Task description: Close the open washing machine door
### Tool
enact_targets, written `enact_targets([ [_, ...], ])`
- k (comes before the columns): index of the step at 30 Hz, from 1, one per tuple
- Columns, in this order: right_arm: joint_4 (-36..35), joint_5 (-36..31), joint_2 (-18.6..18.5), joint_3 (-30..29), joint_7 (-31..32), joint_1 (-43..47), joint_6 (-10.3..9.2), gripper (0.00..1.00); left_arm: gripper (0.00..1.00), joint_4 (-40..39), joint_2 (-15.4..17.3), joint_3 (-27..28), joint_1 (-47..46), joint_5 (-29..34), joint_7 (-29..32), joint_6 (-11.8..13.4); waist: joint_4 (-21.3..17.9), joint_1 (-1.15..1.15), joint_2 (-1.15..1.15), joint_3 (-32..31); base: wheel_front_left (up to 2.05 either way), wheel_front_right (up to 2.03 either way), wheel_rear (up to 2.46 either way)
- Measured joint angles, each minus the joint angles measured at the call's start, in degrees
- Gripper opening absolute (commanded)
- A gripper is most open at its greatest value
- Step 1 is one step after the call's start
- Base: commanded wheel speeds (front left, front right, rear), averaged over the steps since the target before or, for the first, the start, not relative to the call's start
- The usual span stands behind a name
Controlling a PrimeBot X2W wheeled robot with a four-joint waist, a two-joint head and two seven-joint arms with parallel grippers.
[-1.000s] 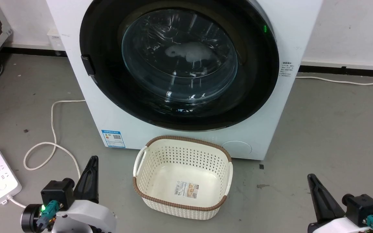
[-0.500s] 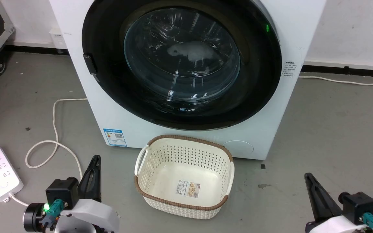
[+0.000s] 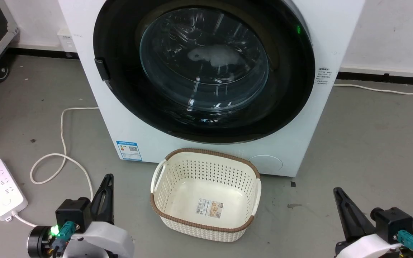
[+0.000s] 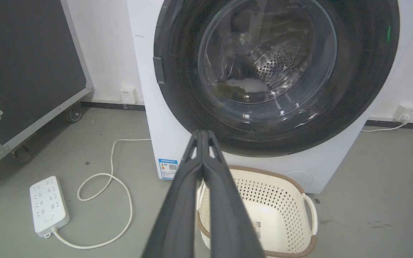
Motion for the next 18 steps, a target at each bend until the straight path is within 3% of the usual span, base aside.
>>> enact_targets([
  [18, -0.41, -0.59, 0.00, 0.77, 1.12, -0.88, 0.00, 0.00, 0.00, -1.07, -1.77, 0.93, 0.17, 3.53, 1.52, -0.21, 0.57, 0.00, 0.00, 0.26, 0.00, 0.00, 0.00],
])
